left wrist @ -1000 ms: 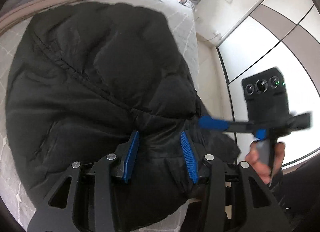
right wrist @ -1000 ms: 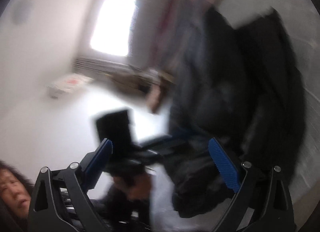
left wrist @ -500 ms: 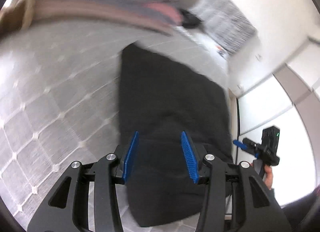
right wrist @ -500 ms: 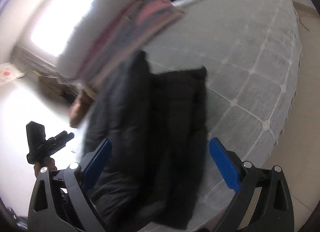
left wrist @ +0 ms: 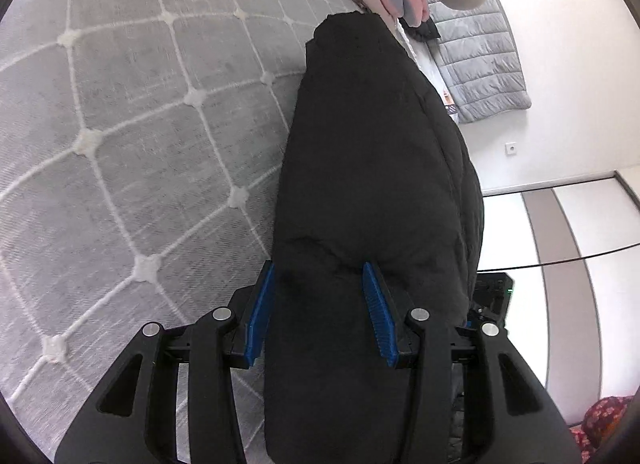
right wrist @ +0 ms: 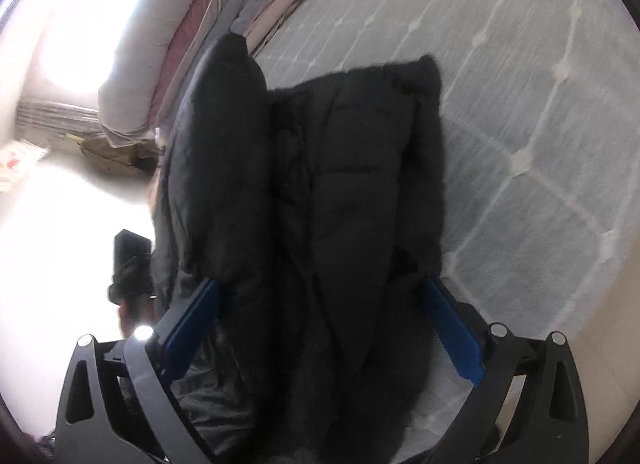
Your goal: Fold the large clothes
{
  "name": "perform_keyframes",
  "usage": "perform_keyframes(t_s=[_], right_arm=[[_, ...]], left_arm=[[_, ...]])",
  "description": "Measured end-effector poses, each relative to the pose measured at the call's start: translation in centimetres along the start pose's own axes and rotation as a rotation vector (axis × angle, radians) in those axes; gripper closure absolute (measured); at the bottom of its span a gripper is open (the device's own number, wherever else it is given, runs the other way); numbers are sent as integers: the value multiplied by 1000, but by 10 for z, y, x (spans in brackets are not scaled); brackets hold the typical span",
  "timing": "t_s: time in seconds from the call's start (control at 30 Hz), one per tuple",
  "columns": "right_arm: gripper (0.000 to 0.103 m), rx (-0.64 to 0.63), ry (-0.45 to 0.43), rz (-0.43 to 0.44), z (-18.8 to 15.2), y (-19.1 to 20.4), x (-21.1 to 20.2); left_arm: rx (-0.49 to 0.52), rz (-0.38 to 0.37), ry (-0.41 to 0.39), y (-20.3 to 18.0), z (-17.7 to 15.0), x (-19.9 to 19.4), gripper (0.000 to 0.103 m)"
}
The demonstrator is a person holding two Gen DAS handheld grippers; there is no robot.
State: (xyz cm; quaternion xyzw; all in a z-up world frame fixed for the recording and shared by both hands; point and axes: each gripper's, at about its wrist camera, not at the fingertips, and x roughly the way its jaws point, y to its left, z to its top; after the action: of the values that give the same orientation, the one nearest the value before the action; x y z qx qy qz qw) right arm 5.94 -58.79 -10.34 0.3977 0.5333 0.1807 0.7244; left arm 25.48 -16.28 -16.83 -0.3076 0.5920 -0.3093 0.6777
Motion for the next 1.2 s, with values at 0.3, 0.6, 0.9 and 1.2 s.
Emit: perform_keyframes(t_s=[0.3,0.6,0.9,1.2], right_arm=[[77,42,-67,159,-8,-19,2],[86,200,-181,371,-21,-58,3],[86,182,-145,418,-8,-39,26],[86,72,-168,505,2,7,25]], left_arm=[[-28,-51,2,8,-1,-2,61],[-24,-134,-10,-5,4,-16,61],[-65,-75,5,23,5,-11,59],[-97,-296,-1,31,2,-13,83]])
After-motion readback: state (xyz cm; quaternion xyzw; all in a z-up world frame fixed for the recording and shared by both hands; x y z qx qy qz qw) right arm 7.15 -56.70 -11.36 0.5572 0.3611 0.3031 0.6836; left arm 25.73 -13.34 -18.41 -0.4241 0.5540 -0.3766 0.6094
